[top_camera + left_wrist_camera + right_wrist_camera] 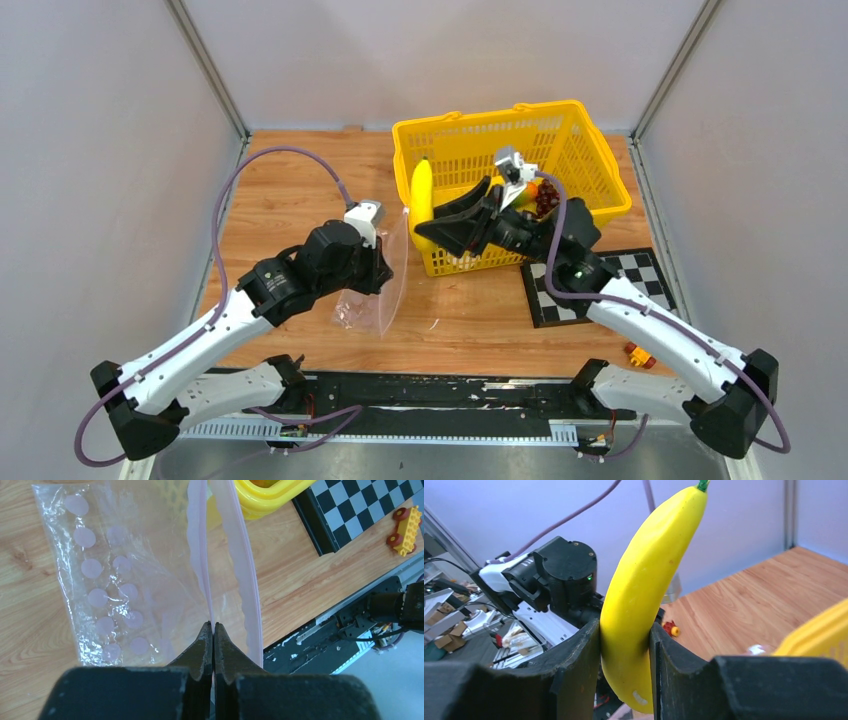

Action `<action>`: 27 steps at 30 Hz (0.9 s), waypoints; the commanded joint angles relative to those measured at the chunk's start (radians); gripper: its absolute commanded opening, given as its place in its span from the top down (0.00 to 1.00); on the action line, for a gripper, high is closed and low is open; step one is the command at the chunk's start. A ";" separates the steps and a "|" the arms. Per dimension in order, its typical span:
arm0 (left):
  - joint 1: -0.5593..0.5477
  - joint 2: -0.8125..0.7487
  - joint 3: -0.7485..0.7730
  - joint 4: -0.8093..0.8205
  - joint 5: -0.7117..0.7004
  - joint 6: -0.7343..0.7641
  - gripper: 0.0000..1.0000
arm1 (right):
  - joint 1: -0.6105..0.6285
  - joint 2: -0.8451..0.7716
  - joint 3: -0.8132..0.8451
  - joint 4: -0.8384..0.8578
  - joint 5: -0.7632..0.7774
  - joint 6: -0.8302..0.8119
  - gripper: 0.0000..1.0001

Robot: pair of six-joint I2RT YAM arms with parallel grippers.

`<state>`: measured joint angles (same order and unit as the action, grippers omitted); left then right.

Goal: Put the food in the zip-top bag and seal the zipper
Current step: Place the fake fruit in the zipper food storage bag.

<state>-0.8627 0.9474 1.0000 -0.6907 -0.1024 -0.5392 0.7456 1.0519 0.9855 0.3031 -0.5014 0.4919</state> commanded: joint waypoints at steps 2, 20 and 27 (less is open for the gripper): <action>-0.002 -0.053 0.004 0.027 0.003 -0.025 1.00 | 0.148 0.051 -0.057 0.293 0.180 0.013 0.82; -0.002 -0.140 -0.014 0.048 -0.013 -0.063 1.00 | 0.230 0.259 -0.106 0.582 0.213 0.111 0.83; -0.002 -0.166 -0.014 0.054 -0.018 -0.070 1.00 | 0.229 0.280 -0.160 0.593 0.265 0.029 0.82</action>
<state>-0.8627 0.8112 0.9817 -0.6758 -0.1112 -0.5976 0.9722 1.3308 0.8448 0.8307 -0.2798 0.5713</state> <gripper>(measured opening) 0.008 0.374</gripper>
